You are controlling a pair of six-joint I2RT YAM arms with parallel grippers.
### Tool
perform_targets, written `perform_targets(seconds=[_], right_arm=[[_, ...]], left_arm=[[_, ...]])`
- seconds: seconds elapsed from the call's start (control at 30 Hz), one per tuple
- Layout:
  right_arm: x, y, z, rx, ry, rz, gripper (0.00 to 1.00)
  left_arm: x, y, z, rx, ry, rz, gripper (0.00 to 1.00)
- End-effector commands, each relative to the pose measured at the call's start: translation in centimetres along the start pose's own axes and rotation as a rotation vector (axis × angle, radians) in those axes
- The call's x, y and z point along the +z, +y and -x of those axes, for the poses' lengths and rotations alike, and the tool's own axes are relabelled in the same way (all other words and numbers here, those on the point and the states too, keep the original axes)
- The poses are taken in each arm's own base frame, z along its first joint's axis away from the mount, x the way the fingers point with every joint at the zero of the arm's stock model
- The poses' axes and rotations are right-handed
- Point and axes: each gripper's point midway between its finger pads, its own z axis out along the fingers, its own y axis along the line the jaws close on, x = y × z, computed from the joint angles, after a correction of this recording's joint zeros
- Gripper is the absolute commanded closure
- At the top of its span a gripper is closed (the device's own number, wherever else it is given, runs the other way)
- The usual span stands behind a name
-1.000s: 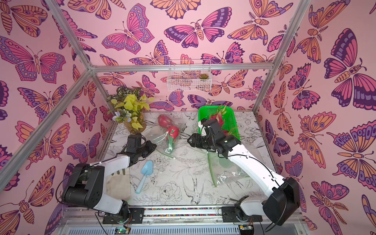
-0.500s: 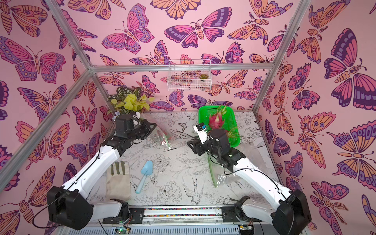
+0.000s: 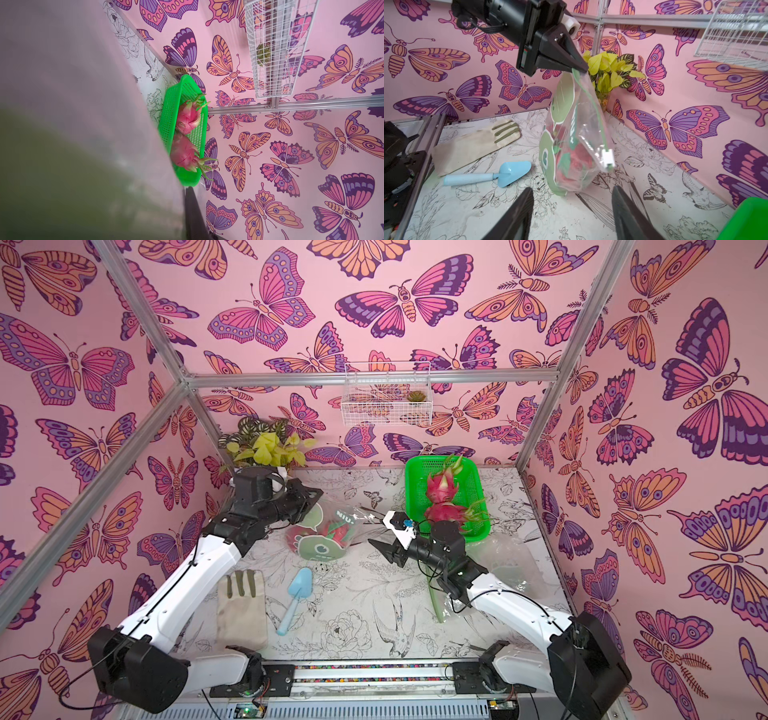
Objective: Open the zip-top bag and take out the dragon fruit
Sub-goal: Pick up the zipper food storage bag at the center of the board, then place the zipper food storage bag at the center of the board.
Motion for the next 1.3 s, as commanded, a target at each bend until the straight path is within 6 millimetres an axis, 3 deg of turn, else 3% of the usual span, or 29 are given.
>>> perform_targets(seconds=[0.0,0.07,0.1,0.23,0.43,0.7,0.77,0.8,0.97,1.27], right_arm=[[-1.1,-0.8,2.8,0.008,-0.040,-0.059,0.38],[-2.1,-0.6,3.6,0.015,-0.035,-0.043,0.38],[-2.6,-0.3,4.0,0.013,-0.038,-0.025,0.38],[-4.5,0.2,5.6,0.003,-0.026,0.010,0.38],[-6.1,-1.7,7.4,0.074,-0.028,0.022,0.40],[-5.3,-3.3,7.8,0.137,0.031,0.136,0.39],[-5.1,-3.6,7.6,0.119,0.032,0.133,0.36],[-5.1,-3.6,7.6,0.113,0.028,0.144,0.28],[-4.2,-3.8,8.0,0.096,0.014,0.215,0.14],[-0.8,-3.9,8.2,0.126,-0.001,0.484,0.10]], left_arm=[[-2.8,-5.5,0.5,0.113,-0.019,-0.142,1.00],[-3.3,-6.4,-0.1,0.166,0.024,-0.150,1.00],[-2.3,-5.9,-0.3,0.183,0.059,-0.130,1.00],[-1.7,-6.3,-2.5,0.318,0.234,-0.114,1.00],[-1.6,-7.7,-6.0,0.549,0.477,-0.154,1.00],[-1.1,-7.9,-9.8,0.808,0.655,-0.183,1.00],[-1.5,-7.7,-10.8,0.911,0.676,-0.181,1.00],[-1.7,-7.6,-11.4,0.955,0.694,-0.184,1.00],[-1.6,-7.5,-12.1,1.041,0.745,-0.227,1.00],[-3.8,-6.9,-13.9,1.207,0.827,-0.373,1.00]])
